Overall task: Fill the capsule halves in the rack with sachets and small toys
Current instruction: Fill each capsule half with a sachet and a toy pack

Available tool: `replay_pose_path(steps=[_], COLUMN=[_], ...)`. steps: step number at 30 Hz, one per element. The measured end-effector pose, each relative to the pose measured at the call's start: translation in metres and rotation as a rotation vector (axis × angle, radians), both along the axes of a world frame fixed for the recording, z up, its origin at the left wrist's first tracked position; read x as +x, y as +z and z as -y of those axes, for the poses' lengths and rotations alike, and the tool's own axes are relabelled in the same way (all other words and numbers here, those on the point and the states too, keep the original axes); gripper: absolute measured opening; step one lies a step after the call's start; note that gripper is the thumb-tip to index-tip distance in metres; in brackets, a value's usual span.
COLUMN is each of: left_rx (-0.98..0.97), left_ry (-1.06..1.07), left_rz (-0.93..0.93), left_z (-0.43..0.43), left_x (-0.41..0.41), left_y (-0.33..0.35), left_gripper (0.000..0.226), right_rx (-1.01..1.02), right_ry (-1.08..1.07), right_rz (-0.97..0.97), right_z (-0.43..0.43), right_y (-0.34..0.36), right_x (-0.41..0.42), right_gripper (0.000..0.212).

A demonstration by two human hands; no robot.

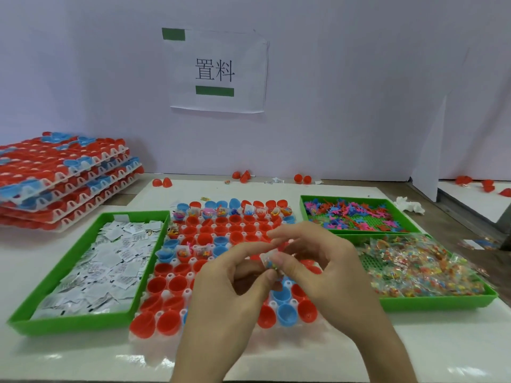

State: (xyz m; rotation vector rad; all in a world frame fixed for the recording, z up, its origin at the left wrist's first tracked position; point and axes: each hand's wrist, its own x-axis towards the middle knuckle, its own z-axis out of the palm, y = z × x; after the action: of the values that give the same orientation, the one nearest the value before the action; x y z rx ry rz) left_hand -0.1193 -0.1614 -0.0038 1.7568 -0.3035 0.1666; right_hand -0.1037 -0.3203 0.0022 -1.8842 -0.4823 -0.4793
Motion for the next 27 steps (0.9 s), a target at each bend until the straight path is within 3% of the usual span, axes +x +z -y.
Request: replay_pose_path(steps=[6,8,15,22,25,27], left_rx=[0.257,0.292,0.188,0.195,0.202,0.417], left_ry=[0.108,0.089,0.133,0.215,0.297,0.426], left_rz=[0.042,0.039,0.096,0.208,0.122,-0.031], left_z=[-0.019,-0.025,-0.043,-0.081,-0.123,-0.152], left_x=[0.0,-0.001,0.003,0.024,0.053,0.074], left_y=[-0.001,0.0,0.001,0.0,-0.01,-0.023], left_gripper=[0.08,0.084,0.067,0.062,0.058,0.052], right_rx=[-0.181,-0.183,-0.123,-0.354,-0.27,-0.3], right_ry=[0.041,0.043,0.064,0.183,0.095,0.028], right_rz=[-0.132,-0.148,-0.164,-0.137,-0.09,-0.083], right_z=[-0.011,-0.016,-0.029,-0.067,-0.082,-0.091], right_y=[-0.005,-0.006,0.0,0.033,0.037,0.033], right_x=[0.001,0.001,0.004,0.046,0.089,0.119], right_gripper=[0.03,0.03,0.023,0.014,0.01,0.011])
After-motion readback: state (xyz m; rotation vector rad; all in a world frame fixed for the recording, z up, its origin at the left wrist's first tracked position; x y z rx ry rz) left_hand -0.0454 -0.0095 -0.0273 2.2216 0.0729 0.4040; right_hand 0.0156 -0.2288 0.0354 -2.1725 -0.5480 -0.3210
